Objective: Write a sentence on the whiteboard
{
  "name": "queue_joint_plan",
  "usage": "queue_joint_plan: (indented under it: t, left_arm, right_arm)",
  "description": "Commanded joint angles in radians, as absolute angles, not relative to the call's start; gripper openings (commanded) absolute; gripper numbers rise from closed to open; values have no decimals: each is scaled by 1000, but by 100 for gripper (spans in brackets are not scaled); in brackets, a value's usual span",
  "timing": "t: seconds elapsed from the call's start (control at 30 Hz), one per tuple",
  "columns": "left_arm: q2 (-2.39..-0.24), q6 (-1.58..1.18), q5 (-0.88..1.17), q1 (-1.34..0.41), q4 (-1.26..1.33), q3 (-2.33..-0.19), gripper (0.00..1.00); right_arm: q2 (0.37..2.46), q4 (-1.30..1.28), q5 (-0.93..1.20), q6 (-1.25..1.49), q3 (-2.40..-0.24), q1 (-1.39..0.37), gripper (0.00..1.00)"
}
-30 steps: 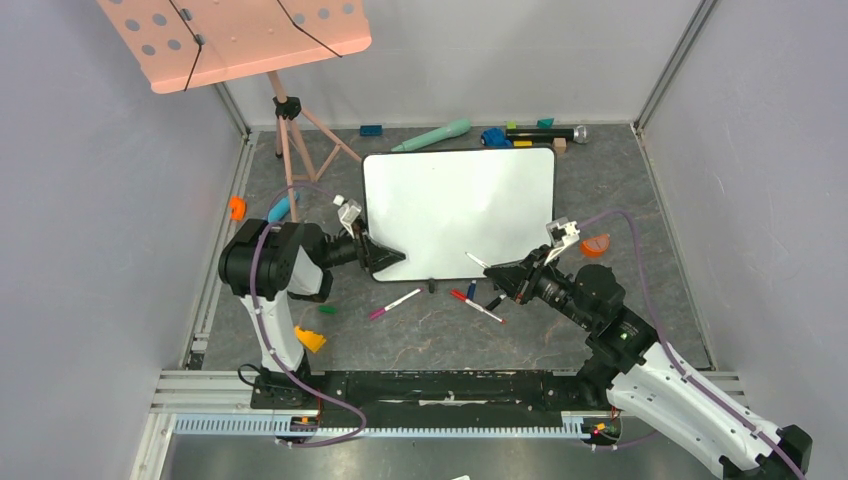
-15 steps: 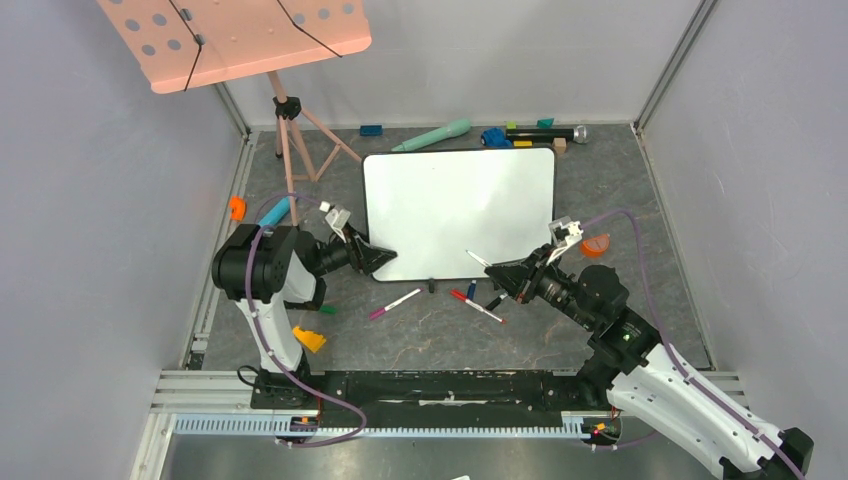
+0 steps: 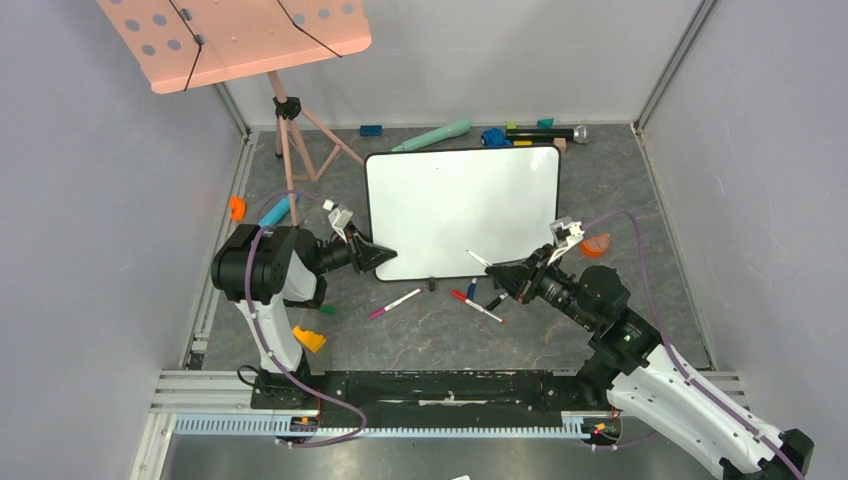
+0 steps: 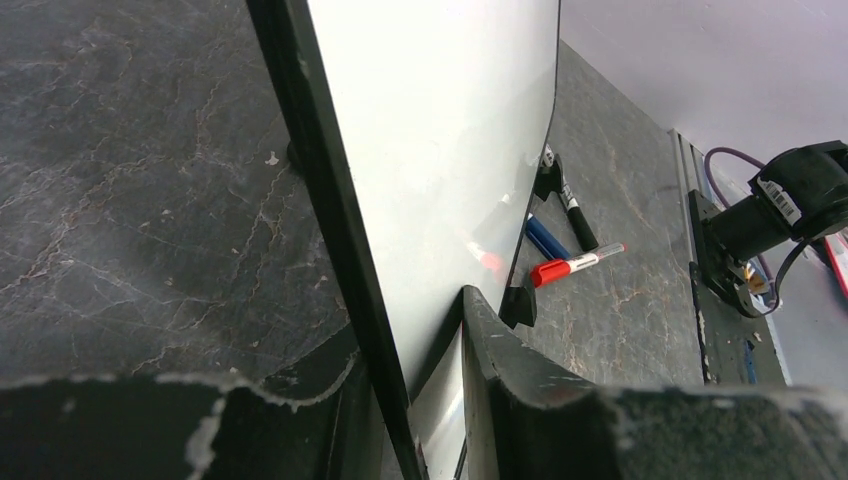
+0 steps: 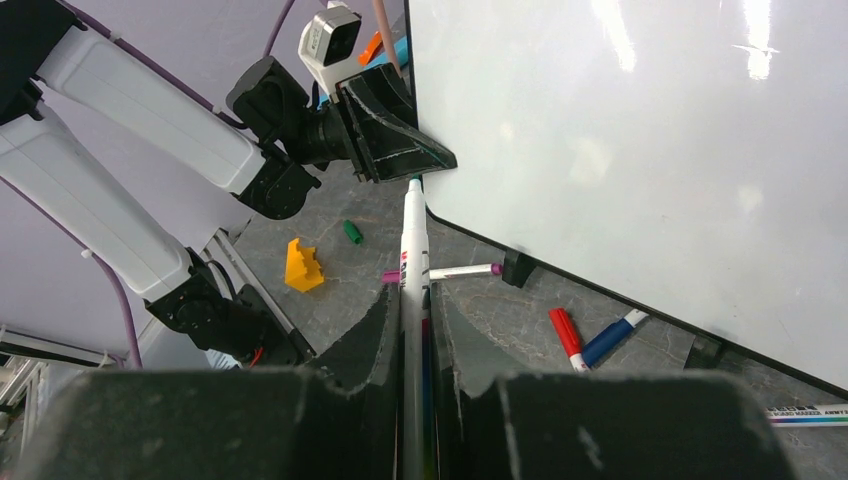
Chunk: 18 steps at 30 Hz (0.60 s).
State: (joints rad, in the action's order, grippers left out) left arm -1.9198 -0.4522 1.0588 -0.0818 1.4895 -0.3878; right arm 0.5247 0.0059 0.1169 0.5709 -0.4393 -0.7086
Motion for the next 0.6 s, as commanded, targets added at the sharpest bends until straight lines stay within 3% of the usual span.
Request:
queue_joint_plan:
  t: [0.0, 0.07, 0.1, 0.23, 0.57]
  left_arm:
    - [-1911, -380, 1003, -77, 1557, -382, 22]
    - [-1917, -390, 980, -80, 1557, -381, 5]
    - [-1921, -395, 969, -81, 1557, -383, 2]
    - [-1943, -394, 972, -90, 1557, -413, 2]
    - [-1893, -440, 754, -109, 1557, -357, 2]
  right_arm:
    - [516, 34, 116, 551, -479, -706, 0]
    - [517, 34, 115, 551, -480, -708, 0]
    - [519, 34, 114, 551, -480, -706, 0]
    - [521, 37, 116, 552, -480, -707, 0]
    - [534, 40, 118, 554, -491, -707, 0]
